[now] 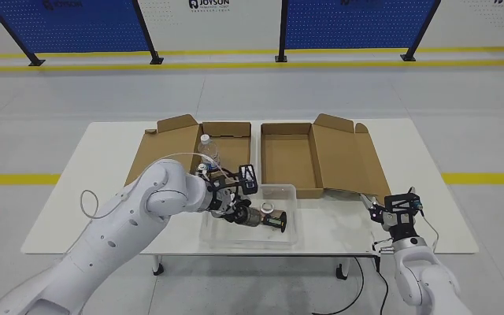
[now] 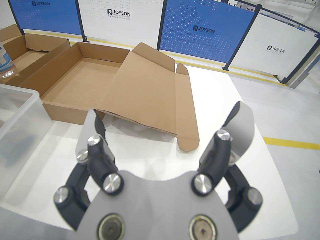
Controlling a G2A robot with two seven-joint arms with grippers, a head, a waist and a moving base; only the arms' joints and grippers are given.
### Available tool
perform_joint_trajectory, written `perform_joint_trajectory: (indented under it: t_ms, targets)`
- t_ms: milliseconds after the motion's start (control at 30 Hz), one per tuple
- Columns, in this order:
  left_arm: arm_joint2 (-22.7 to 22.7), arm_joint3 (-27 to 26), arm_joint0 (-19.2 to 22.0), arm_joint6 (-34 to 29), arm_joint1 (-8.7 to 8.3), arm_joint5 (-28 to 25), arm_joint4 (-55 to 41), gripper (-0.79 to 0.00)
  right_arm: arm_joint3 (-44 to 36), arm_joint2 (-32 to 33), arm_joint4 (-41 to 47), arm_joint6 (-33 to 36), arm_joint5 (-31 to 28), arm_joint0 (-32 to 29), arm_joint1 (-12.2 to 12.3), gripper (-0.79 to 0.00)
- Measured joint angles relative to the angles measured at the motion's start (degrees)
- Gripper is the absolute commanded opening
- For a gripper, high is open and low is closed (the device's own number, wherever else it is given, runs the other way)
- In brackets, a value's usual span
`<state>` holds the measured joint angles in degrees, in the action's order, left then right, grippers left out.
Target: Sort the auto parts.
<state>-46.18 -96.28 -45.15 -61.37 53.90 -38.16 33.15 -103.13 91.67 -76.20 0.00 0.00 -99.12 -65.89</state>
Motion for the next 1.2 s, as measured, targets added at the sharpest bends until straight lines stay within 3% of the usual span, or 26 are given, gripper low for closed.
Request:
perform_joint_trajectory:
  t_ms: [433, 567, 700, 867, 1200]
  targets:
    - [-1.86, -0.04, -1.21, 1.87, -0.67, 0.87, 1.02, -0.785, 0.00, 0.00, 0.00, 0.00, 0.00, 0.00, 0.00, 0.000]
    - [-3.24, 1.58, -0.78, 6.65, -0.40, 5.70, 3.67, -0.785, 0.00, 0.00, 0.00, 0.00, 0.00, 0.00, 0.00, 0.000]
    - [-4.03, 3.67, 0.29, 12.25, 0.18, 10.65, 5.95, -0.785, 0.00, 0.00, 0.00, 0.00, 0.00, 0.00, 0.00, 0.000]
    - [-3.65, 6.75, 2.47, 14.31, 0.99, 14.94, 9.11, -0.785, 0.00, 0.00, 0.00, 0.00, 0.00, 0.00, 0.00, 0.000]
    - [4.10, 12.95, 8.11, 14.52, 4.56, 22.76, 20.86, -0.785, 0.00, 0.00, 0.00, 0.00, 0.00, 0.00, 0.00, 0.000]
